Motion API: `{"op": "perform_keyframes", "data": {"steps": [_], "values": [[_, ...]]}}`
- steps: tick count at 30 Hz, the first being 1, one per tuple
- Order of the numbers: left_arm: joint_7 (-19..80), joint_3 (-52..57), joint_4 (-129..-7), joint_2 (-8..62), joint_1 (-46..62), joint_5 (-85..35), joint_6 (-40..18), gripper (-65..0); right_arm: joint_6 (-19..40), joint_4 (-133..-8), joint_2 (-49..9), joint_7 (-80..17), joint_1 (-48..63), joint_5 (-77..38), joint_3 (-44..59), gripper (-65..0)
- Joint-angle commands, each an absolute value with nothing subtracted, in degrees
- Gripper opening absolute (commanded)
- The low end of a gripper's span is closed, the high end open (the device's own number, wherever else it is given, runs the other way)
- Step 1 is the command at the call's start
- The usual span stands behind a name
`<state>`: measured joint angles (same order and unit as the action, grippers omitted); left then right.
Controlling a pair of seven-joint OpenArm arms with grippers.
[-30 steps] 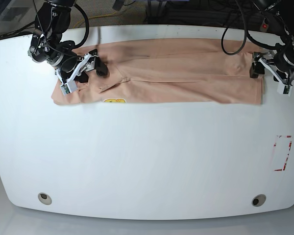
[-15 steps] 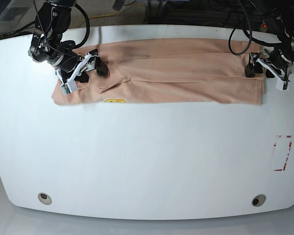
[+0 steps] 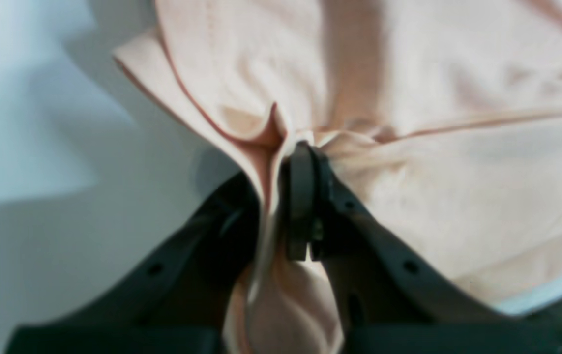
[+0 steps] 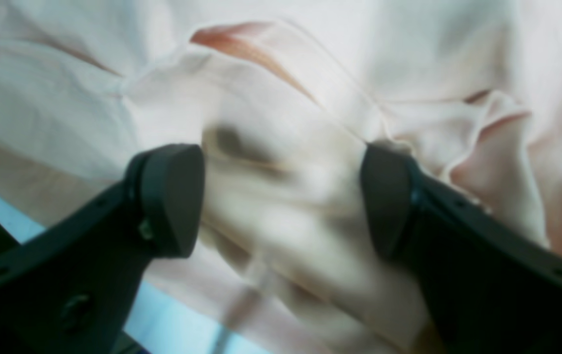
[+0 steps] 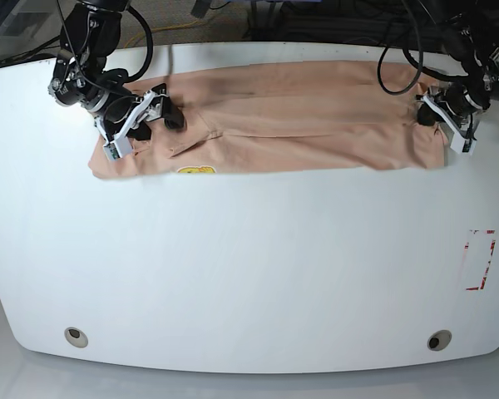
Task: Fold the T-shirt properly
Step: 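Move the left gripper inward and pinch the strip's middle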
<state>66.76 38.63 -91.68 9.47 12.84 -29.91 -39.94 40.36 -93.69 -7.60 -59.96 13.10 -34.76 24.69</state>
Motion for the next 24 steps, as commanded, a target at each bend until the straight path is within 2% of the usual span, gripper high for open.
{"op": "perform_keyframes", "data": {"steps": [1,9,19,24], "values": [[67.38,38.73,-98.59,9.63,13.67,-30.99,-40.0,-60.4,40.0,-93.58,-7.69,-62.46,13.41,-33.19,24.57,-16.8],[76.7,29.93,-113.98,6.37,13.67,-31.08,-40.0,-60.3,40.0,-93.58,-7.69,-62.46,13.41,-33.19,24.4,-16.8],[77.49,8.84,-114.33,4.26,7.6,-30.55,-40.0,-60.3,40.0,-93.49,-7.69,-62.46,13.41,-33.19,24.31,-16.8],[77.49,3.21,-112.22,1.71,6.29,-30.46,-40.0,-60.3,40.0,-93.49,-7.69,-62.46,13.41,-33.19,24.31,-16.8]]}}
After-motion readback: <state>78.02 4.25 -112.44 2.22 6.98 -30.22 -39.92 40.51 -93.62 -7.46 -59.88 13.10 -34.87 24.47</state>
